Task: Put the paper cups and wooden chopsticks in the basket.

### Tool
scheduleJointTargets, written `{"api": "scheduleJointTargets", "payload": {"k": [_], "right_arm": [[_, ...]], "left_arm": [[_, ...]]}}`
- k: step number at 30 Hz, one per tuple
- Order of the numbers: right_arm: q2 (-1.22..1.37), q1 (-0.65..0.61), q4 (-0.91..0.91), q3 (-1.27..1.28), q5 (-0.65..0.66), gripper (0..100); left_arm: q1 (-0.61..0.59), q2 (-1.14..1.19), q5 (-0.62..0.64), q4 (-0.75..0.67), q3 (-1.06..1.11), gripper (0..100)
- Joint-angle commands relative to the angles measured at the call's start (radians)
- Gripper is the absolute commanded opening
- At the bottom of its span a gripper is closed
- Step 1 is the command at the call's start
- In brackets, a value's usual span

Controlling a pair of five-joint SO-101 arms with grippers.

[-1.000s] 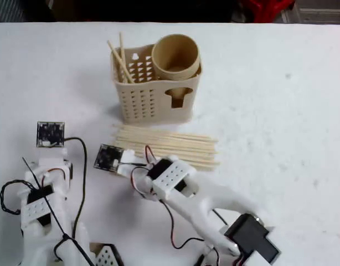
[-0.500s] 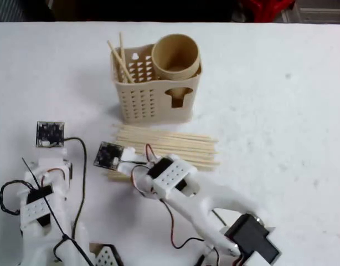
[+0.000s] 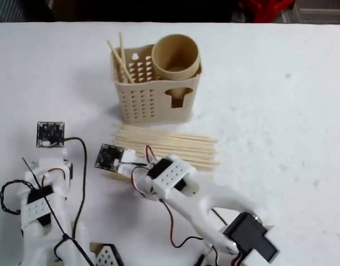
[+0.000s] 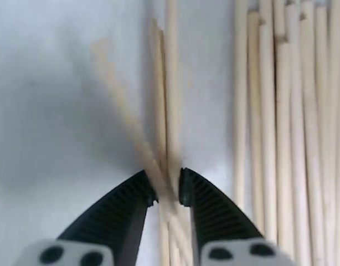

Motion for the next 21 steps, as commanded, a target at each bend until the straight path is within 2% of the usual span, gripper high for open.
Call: {"api": "scheduleJointTargets", "payload": {"k": [1,10,21], "right_arm": [[-0.021,0.041,0.007,-0.006,0.0,1.6],[-0.32,0.15,0.102,-0.003,-0.057,1.6],[-0.587,0.165,0.183,-0.005,-0.057,1.6]], "left_arm": [[-0.002,-0.024,-0.003,-0.011,-0.006,15],[-0.002,-0.024,-0.006,-0.011,-0.006,15],[-0.002,-0.024,-0.006,-0.011,-0.006,15]]}}
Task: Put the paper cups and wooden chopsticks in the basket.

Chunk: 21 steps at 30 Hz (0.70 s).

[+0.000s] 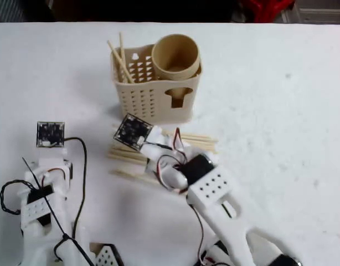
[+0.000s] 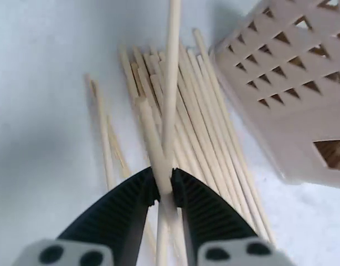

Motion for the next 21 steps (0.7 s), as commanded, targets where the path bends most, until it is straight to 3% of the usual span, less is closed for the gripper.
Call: {"api": "scheduleJointTargets", "payload": {"k": [1,8,21], "right_arm": [[-0.11,0.013,0.012,-0.012,-0.009,1.6],[-0.148,0.015,0.012,-0.058,-0.008,1.5],[-0.147,0.015,0.2,-0.476,-0.009,1.5]], "left_arm": [[-0.002,-0.024,-0.006,-0.011,-0.006,15],[-0.002,-0.024,-0.006,-0.011,-0.006,15],[-0.002,-0.024,-0.006,-0.011,-0.006,15]]}}
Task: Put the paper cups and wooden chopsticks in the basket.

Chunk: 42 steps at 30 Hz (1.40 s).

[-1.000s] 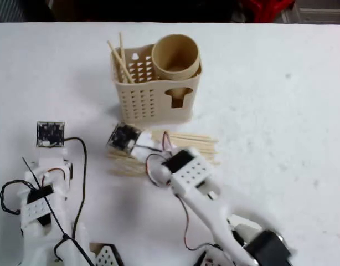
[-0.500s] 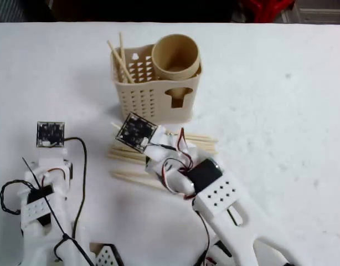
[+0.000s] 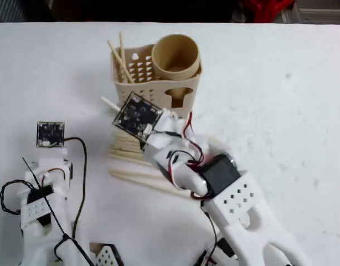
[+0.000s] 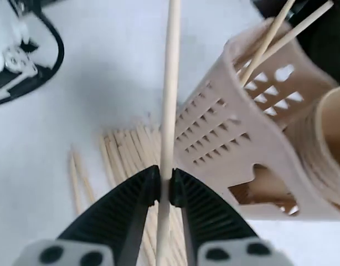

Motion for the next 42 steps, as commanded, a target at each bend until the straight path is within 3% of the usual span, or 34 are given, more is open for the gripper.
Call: {"api": "scheduleJointTargets", "payload": {"k": [1,6,12,19,31,42], "right_arm": [[-0.027,0.013,0.004,-0.149,-0.009,1.5],[-0.025,0.012,-0.087,-0.252,-0.121,1.5],[-0.005,0.008,-0.476,-0.261,-0.201,1.6],[0.223,0.013,-0.874,-0.288,-0.206,1.7],[0.708,0.058,-0.845,-0.747,-0.213,1.7],[0.826,0.114,-0.796,-0.789,-0.215,1.8]], "left_arm": [[-0.002,-0.024,-0.006,-0.011,-0.006,15],[-0.002,-0.024,-0.006,-0.011,-0.006,15],[-0.002,-0.024,-0.006,-0.011,-0.006,15],[-0.002,-0.024,-0.006,-0.011,-0.006,15],[-0.002,-0.024,-0.006,-0.011,-0.006,15],[-0.002,-0.024,-0.006,-0.011,-0.006,15]]}}
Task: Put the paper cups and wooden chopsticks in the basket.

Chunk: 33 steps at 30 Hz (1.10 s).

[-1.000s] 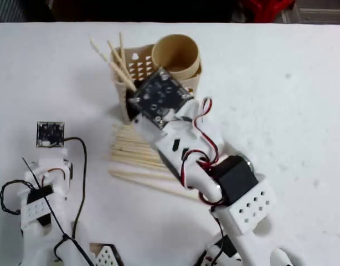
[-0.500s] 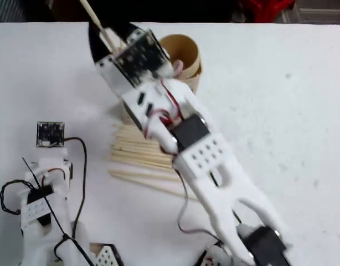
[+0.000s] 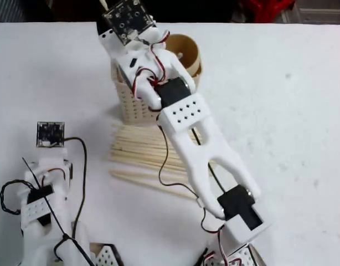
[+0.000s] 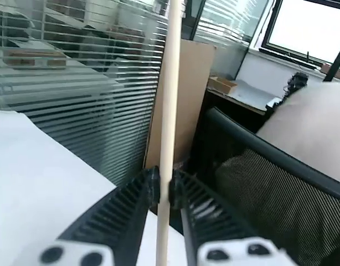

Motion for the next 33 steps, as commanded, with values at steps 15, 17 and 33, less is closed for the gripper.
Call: {"api": "scheduleJointTargets", "payload": {"k": [15,17,33], "right_arm": [[-0.012,0.01,0.067,-0.06,-0.006,4.7],[-0.012,0.01,0.105,-0.066,-0.006,11.5],[-0.252,0.001,0.839,-0.06,0.002,1.2]], "left_arm": [[-0.002,-0.024,-0.005,-0.011,-0.006,15],[-0.002,-0.024,-0.005,-0.011,-0.006,15],[-0.002,-0.024,-0.005,-0.011,-0.006,15]]}}
